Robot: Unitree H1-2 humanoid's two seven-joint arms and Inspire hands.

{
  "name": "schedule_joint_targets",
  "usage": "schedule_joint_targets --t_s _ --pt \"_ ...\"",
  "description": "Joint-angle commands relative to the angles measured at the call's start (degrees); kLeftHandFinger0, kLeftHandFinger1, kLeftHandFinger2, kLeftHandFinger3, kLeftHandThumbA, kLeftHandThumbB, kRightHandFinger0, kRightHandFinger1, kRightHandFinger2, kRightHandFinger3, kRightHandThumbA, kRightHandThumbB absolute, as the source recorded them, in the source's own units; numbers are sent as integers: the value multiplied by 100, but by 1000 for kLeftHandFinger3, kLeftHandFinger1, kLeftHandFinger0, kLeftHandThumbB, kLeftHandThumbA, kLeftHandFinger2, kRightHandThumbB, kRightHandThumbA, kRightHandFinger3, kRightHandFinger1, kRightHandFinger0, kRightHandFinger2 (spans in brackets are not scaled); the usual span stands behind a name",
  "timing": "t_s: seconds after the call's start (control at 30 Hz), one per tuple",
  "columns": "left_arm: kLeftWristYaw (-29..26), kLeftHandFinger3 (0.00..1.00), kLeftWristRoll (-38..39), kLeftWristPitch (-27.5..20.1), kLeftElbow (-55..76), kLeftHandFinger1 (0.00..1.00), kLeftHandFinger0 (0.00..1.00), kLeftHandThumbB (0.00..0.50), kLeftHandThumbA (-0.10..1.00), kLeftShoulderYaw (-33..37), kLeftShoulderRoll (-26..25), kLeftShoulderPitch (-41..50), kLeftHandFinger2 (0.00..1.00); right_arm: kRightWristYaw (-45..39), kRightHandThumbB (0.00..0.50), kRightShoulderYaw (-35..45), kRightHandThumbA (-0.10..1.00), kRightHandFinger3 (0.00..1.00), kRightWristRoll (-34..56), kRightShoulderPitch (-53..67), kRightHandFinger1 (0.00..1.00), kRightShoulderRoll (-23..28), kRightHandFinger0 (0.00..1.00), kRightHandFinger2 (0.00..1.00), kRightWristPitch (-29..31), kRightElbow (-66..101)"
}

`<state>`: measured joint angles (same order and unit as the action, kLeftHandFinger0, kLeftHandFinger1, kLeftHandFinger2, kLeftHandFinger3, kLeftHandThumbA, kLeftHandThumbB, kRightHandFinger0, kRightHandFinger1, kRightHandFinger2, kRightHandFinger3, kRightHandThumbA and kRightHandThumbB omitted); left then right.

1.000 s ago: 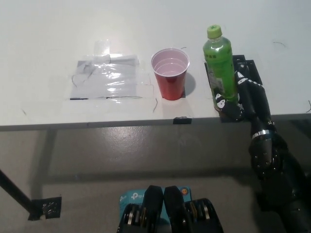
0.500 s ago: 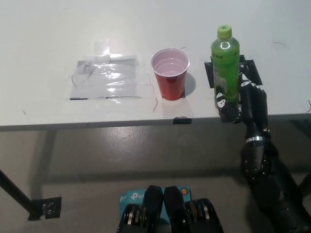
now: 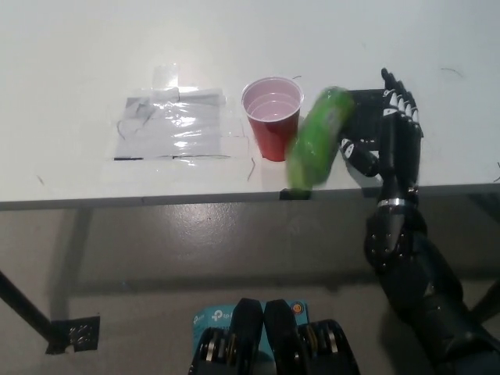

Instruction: The robot uses its right hand to pick up a bottle kept in the middle of the desk and tilt it into a cup kept next to it to pour water out

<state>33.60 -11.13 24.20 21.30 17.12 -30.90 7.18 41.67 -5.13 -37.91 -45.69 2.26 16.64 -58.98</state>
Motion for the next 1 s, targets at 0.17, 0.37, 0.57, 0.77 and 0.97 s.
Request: schedule_joint_targets --t_s 0.17,0.37,0.57,0.77,0.97 --pt "-229 1000 5 -171 53 1000 1000 348 713 -128 -3 106 1000 254 216 -156 741 1000 218 -158 1000 15 1000 1000 -128 52" --pt "-243 1000 -44 -201 50 1000 1000 364 748 -90 -37 94 1000 94 123 -385 422 1000 64 6 1000 165 1000 1000 -513 332" --pt "-273 1000 6 -190 74 1000 1000 360 723 -111 9 151 1000 -272 121 -689 80 1000 -31 233 1000 542 1000 1000 -672 864" --pt "-306 1000 80 -211 60 1000 1000 366 712 -235 1 188 1000 -1308 141 -572 83 1000 359 771 1000 1093 1000 1000 -935 2698" --pt "-252 1000 50 -276 92 1000 998 351 720 -287 -107 156 1000 -2479 162 -580 225 1000 961 1707 1000 1397 1000 1000 -1313 5083"
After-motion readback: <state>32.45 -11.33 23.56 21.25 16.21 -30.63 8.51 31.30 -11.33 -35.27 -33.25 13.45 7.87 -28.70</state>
